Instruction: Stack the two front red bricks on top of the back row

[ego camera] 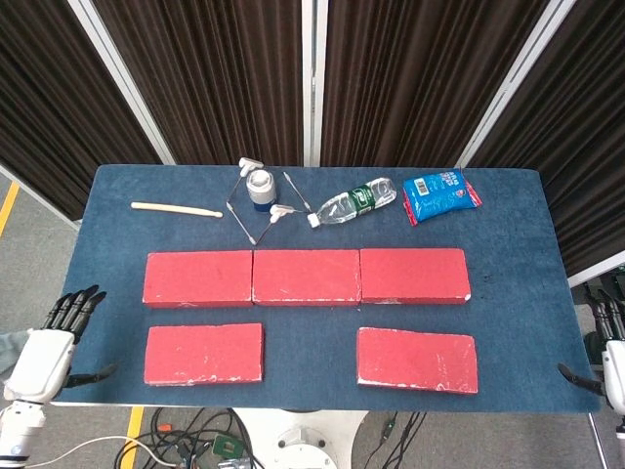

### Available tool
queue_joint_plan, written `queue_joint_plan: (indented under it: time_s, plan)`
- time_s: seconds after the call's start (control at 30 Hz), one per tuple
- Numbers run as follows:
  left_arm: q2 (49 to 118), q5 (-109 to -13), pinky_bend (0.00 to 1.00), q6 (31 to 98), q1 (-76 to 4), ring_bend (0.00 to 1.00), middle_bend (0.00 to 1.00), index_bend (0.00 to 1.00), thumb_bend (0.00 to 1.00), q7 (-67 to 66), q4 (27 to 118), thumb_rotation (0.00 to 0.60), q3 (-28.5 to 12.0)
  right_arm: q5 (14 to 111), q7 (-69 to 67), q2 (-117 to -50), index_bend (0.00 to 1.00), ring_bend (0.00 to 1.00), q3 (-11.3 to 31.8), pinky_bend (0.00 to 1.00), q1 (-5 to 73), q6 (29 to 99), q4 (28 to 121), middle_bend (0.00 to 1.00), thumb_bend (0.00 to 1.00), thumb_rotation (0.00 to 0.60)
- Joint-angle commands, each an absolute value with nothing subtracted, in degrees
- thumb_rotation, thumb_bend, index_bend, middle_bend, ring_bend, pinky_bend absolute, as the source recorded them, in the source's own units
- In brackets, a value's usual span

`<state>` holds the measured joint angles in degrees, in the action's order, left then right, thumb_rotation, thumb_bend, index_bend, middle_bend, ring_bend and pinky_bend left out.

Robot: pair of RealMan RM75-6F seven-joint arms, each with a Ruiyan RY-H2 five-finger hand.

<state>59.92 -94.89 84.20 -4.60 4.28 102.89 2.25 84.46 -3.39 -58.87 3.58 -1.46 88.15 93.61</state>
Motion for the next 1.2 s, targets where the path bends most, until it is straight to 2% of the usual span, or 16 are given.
queue_joint_plan:
  time_s: [0.03, 0.37, 0.63, 0.83, 1.2]
  plan:
    - [59.2, -96.7, 0.0, 81.3, -6.4, 0.0, 0.0, 0.01, 0.0, 3.5, 105.3, 0.6, 3.3, 84.1, -3.5, -58.7, 0.0, 0.0, 3.8, 0.0, -1.4, 88.1, 93.7, 0.0, 0.0, 0.6]
    - [63.4, -97.4, 0.0, 69.9, -12.7, 0.0, 0.0, 0.01, 0.0, -0.5, 112.4, 0.6, 4.2, 83.7, -3.4, -58.9, 0.0, 0.0, 3.9, 0.0, -1.0, 87.3, 93.5, 0.0, 0.0, 0.6]
    - [69.5, -88.9, 0.0, 60.7, -17.3, 0.0, 0.0, 0.01, 0.0, -13.3, 118.1, 0.6, 2.1, 83.1, -4.3, -59.2, 0.0, 0.0, 3.9, 0.0, -0.8, 86.5, 92.5, 0.0, 0.0, 0.6]
    - [73.4, -80.8, 0.0, 57.4, -20.1, 0.0, 0.0, 0.01, 0.0, -21.7, 119.0, 0.6, 0.4, 82.7, -5.5, -59.3, 0.0, 0.0, 4.0, 0.0, -0.9, 86.2, 91.5, 0.0, 0.0, 0.6]
    - [77.9, -68.1, 0.0, 56.7, -24.3, 0.0, 0.0, 0.01, 0.0, -31.0, 119.3, 0.6, -1.2, 82.3, -6.9, -59.4, 0.0, 0.0, 4.2, 0.0, -0.9, 85.9, 90.5, 0.0, 0.0, 0.6]
